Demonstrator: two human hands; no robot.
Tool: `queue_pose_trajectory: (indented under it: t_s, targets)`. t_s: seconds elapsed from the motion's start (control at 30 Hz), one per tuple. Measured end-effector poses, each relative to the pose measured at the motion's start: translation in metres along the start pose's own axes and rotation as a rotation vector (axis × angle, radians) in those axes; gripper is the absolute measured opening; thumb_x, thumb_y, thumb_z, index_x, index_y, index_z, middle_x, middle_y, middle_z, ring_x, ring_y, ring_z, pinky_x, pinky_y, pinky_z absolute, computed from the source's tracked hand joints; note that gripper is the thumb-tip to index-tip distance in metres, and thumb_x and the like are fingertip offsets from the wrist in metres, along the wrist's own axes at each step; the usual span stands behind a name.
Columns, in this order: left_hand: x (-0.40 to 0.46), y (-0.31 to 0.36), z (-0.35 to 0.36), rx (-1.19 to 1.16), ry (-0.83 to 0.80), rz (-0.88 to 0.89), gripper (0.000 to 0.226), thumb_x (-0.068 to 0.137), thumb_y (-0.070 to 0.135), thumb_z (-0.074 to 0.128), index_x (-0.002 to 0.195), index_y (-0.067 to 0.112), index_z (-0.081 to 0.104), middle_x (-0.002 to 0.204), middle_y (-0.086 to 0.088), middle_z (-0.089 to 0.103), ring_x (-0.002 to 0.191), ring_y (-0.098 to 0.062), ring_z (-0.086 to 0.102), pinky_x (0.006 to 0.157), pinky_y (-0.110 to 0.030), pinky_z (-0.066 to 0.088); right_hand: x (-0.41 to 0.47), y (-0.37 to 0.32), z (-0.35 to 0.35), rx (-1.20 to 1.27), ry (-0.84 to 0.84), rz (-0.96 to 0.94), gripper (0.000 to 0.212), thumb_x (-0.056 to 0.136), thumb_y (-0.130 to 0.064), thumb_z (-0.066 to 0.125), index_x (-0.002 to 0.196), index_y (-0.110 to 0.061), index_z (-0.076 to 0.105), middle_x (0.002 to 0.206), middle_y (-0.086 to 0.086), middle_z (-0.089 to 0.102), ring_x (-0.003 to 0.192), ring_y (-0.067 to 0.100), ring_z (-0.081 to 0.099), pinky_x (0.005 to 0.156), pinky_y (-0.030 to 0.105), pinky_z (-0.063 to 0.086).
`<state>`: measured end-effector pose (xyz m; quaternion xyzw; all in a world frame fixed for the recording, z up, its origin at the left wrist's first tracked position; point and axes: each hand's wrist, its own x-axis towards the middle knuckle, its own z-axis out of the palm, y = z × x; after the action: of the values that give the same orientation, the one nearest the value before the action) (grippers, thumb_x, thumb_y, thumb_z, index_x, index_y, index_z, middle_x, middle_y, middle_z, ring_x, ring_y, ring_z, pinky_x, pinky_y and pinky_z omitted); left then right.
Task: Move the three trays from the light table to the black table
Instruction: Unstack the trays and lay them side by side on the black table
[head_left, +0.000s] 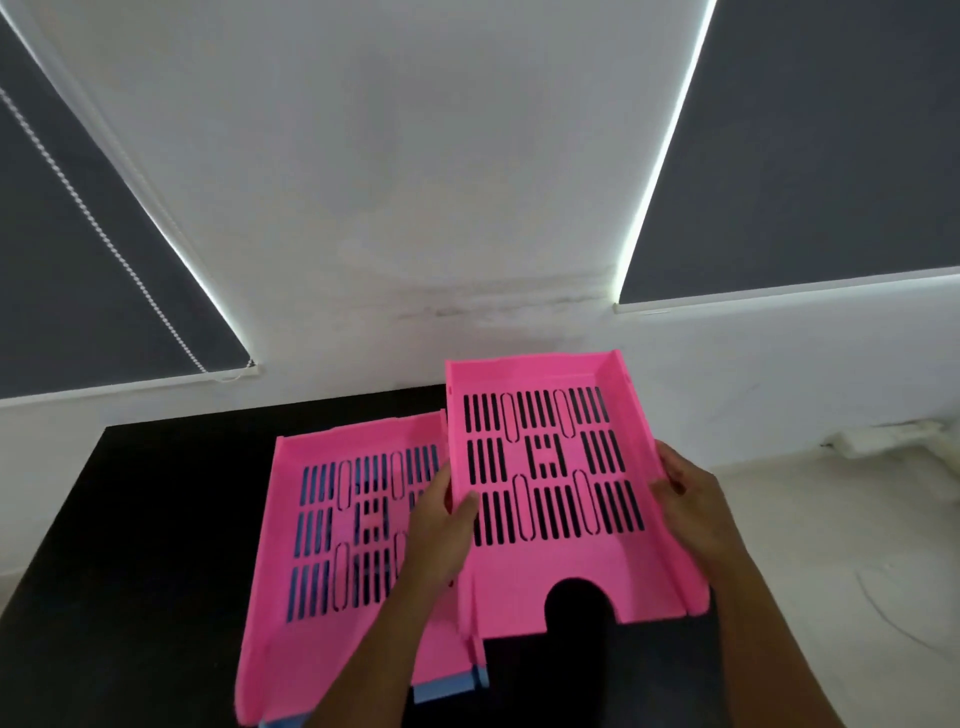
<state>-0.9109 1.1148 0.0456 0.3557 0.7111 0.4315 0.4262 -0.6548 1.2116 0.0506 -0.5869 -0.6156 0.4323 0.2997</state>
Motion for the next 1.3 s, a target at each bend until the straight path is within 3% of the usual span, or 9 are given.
queue_pose_trajectory:
  t_s: [0.13, 0.37, 0.5, 0.67, 0.8, 0.93, 1.03, 1.13, 1.3]
  targets:
    - [0.013, -0.011, 0.034, 0.036, -0.037, -0.1, 0.076, 0.082, 0.045, 0.061, 0.151, 0.03, 0.034, 0.155, -0.001, 0.044, 0.138, -0.023, 0.047, 0.113, -0.056, 0.038, 0.012, 0.024, -0.021, -0.044, 0.005, 0.056, 0.034, 0.101, -0.016, 0.045, 0.127, -0.025, 0.064, 0.098, -0.004, 0.074, 0.084, 0.007, 0.068, 0.077, 0.032, 0.055]
    - [0.007, -0.014, 0.064, 0.072, -0.028, -0.217, 0.08, 0.095, 0.023, 0.061, 0.158, 0.022, 0.013, 0.166, -0.005, 0.016, 0.147, -0.026, 0.032, 0.117, -0.046, 0.028, 0.02, 0.072, -0.013, -0.098, -0.079, 0.089, 0.04, 0.098, -0.005, 0.044, 0.125, -0.025, 0.065, 0.099, -0.006, 0.074, 0.086, 0.008, 0.07, 0.081, 0.038, 0.061]
    - [0.013, -0.023, 0.073, 0.095, -0.018, -0.26, 0.082, 0.095, 0.018, 0.06, 0.159, 0.021, 0.009, 0.165, -0.009, 0.021, 0.145, -0.026, 0.034, 0.114, -0.039, 0.031, 0.021, 0.081, -0.006, -0.075, -0.107, 0.13, 0.043, 0.095, 0.001, 0.043, 0.114, -0.031, 0.065, 0.096, -0.008, 0.073, 0.084, 0.005, 0.069, 0.063, 0.015, 0.05]
    - [0.024, -0.031, 0.08, 0.134, -0.044, -0.303, 0.081, 0.097, 0.014, 0.057, 0.159, 0.014, 0.006, 0.163, -0.013, 0.026, 0.124, -0.018, 0.056, 0.093, -0.015, 0.047, 0.028, 0.096, -0.003, -0.124, -0.087, 0.148, 0.04, 0.094, 0.0, 0.042, 0.11, -0.025, 0.069, 0.091, -0.002, 0.076, 0.082, 0.015, 0.073, 0.074, 0.034, 0.061]
    - [0.029, -0.04, 0.085, 0.156, -0.064, -0.326, 0.076, 0.098, 0.011, 0.053, 0.158, 0.011, 0.007, 0.162, -0.013, 0.028, 0.075, 0.008, 0.044, 0.037, 0.003, 0.034, 0.03, 0.097, 0.0, -0.159, -0.095, 0.174, 0.037, 0.097, -0.002, 0.041, 0.114, -0.021, 0.067, 0.09, 0.0, 0.074, 0.078, 0.011, 0.072, 0.062, 0.017, 0.054]
    - [0.026, -0.038, 0.082, 0.233, -0.075, -0.331, 0.076, 0.098, 0.012, 0.053, 0.158, 0.012, 0.007, 0.162, -0.013, 0.027, 0.122, -0.012, 0.053, 0.072, -0.004, 0.05, 0.029, 0.093, 0.001, -0.183, -0.082, 0.203, 0.03, 0.098, -0.003, 0.041, 0.109, -0.016, 0.066, 0.088, 0.0, 0.072, 0.074, 0.008, 0.069, 0.055, 0.011, 0.048]
    - [0.027, -0.036, 0.08, 0.215, -0.058, -0.286, 0.068, 0.094, 0.01, 0.057, 0.154, 0.017, 0.025, 0.155, -0.008, 0.042, 0.14, -0.024, 0.043, 0.113, -0.042, 0.04, 0.027, 0.089, 0.003, -0.182, -0.045, 0.226, 0.025, 0.098, -0.005, 0.043, 0.103, -0.014, 0.066, 0.087, 0.003, 0.073, 0.073, 0.012, 0.071, 0.057, 0.015, 0.051]
    - [0.027, -0.032, 0.075, 0.169, -0.037, -0.246, 0.06, 0.093, 0.009, 0.057, 0.148, 0.021, 0.035, 0.145, 0.006, 0.05, 0.131, -0.014, 0.049, 0.11, -0.043, 0.043, 0.024, 0.077, 0.007, -0.173, 0.049, 0.22, 0.02, 0.097, -0.009, 0.046, 0.095, -0.014, 0.066, 0.084, 0.003, 0.072, 0.07, 0.012, 0.069, 0.062, 0.027, 0.059]
    - [0.019, -0.016, 0.051, 0.061, -0.022, -0.193, 0.053, 0.098, 0.009, 0.052, 0.147, 0.019, 0.039, 0.128, 0.015, 0.047, 0.112, 0.001, 0.049, 0.092, -0.02, 0.045, 0.015, 0.045, 0.016, -0.131, 0.215, 0.176, 0.016, 0.099, -0.004, 0.046, 0.099, -0.011, 0.06, 0.085, 0.004, 0.058, 0.065, 0.007, 0.052, 0.058, 0.01, 0.036]
